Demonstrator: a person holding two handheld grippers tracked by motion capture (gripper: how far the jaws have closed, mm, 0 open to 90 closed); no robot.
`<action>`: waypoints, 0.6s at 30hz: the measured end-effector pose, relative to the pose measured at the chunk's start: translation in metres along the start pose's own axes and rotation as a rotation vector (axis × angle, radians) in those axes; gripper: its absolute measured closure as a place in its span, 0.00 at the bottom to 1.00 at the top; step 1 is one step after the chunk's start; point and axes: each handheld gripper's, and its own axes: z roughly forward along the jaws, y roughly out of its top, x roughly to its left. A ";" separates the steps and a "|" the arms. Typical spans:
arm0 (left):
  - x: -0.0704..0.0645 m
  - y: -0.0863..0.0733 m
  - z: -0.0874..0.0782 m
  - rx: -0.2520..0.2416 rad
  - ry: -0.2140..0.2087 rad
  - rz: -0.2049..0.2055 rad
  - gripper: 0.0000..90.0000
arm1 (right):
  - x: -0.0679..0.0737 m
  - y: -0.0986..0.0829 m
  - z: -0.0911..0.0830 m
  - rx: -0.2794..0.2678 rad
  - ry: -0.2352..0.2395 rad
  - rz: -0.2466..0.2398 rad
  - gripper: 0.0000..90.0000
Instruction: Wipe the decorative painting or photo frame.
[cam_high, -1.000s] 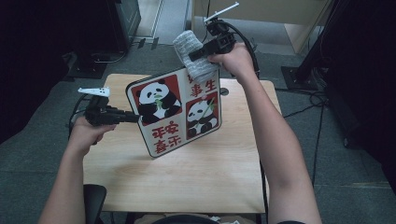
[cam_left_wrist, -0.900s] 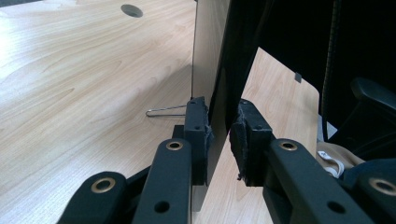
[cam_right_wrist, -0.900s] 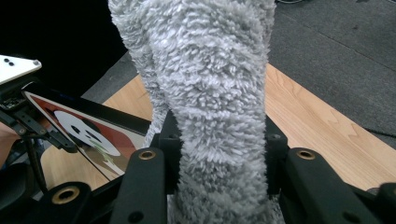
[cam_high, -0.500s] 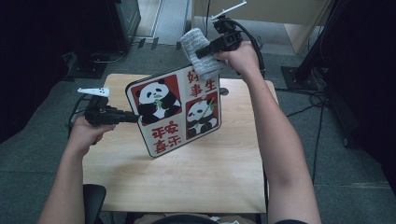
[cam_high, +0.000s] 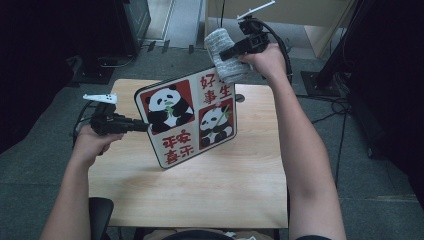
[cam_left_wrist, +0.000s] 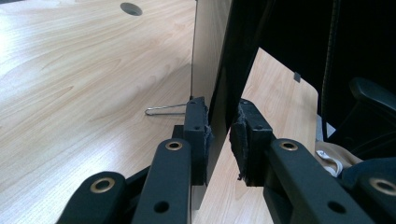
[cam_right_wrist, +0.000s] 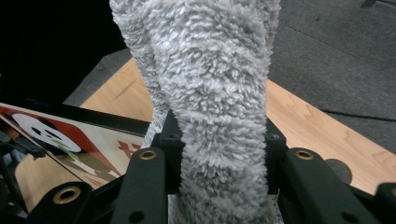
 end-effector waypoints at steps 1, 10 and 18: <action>0.000 0.000 0.000 -0.001 0.000 -0.003 0.85 | -0.002 -0.001 0.000 -0.006 0.001 0.005 0.72; 0.000 0.000 0.000 -0.001 0.000 -0.005 0.85 | -0.010 -0.004 -0.006 -0.006 -0.030 0.021 0.72; 0.000 0.000 0.000 0.000 0.000 -0.006 0.85 | -0.021 -0.012 -0.010 -0.007 -0.056 0.045 0.72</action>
